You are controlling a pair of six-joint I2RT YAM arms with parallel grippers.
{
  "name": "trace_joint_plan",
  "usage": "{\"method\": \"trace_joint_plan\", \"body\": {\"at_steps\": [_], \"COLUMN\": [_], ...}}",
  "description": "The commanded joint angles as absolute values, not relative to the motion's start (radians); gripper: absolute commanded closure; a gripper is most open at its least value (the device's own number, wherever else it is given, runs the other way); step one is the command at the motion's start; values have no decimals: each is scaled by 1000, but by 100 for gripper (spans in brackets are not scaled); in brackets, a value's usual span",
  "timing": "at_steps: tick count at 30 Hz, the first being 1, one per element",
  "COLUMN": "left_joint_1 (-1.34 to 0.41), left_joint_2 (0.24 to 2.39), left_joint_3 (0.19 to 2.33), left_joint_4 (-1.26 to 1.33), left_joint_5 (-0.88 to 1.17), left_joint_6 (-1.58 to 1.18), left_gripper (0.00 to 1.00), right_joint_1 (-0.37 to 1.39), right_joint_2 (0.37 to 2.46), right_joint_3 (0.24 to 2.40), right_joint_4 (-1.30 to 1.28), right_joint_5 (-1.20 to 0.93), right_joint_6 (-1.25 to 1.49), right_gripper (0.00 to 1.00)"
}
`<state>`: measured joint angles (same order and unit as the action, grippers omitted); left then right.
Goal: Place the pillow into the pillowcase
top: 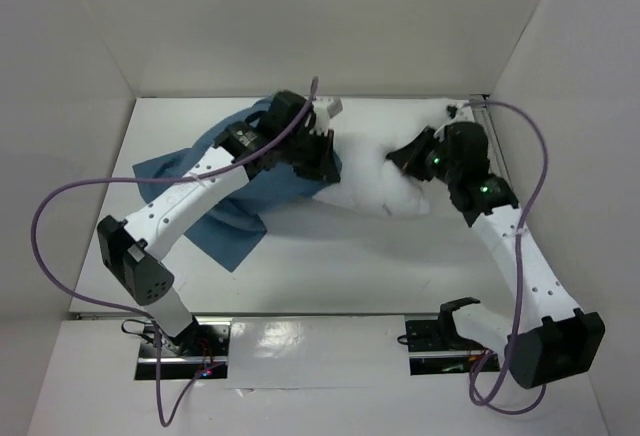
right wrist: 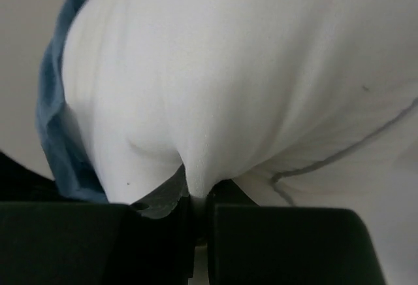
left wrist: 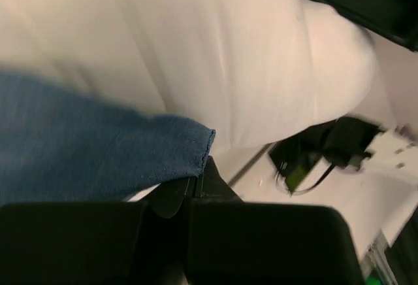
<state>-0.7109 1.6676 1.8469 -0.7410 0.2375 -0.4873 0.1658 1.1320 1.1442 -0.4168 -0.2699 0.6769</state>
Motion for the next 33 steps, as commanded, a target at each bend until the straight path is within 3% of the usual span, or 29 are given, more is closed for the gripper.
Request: {"method": "trace_joint_plan", "body": {"at_steps": [1,6,7,8,9,11,13,14,17,20,26,33], "left_joint_1": [-736,-736,-736,-736,-721,-700,-651,-602,-529,-453,-358,-357], "left_joint_2": [1698,1629,1620,1620,1620,1650,1670,1671,1697,1756,1931,2025], "left_joint_3": [1648,1549,1572,1598,1676,1774,1906,1940,2019,2066,2219,2247], "left_joint_4": [-529,-540,-605,-642,-688,-855,-931,-963,-963,-936,-988,-1017], "left_joint_5": [506,477,454,413,394,268,203,190,245,218,-38,-330], "left_joint_6": [-595,-575,-562,-545,-478,-410,-346,-335,-325,-356,-409,-431], "left_gripper": [100,99,93,81,54,30,21,21,21,24,26,31], "right_joint_1": [320,469,480,480,506,521,522,522,503,453,306,206], "right_joint_2": [1134,1089,1075,1075,1075,1075,1075,1075,1051,1060,1158,1235], "right_joint_3": [906,747,747,747,771,823,893,914,998,1061,1149,1155], "right_joint_4": [-336,-343,-380,-406,-444,-608,-736,-765,-819,-810,-729,-692], "right_joint_5": [-279,-194,-183,-173,-141,-86,1,27,93,113,22,-63], "right_joint_6": [793,842,827,809,761,703,640,628,612,603,603,534], "right_gripper": [100,100,100,100,100,73,40,20,9,6,6,5]}}
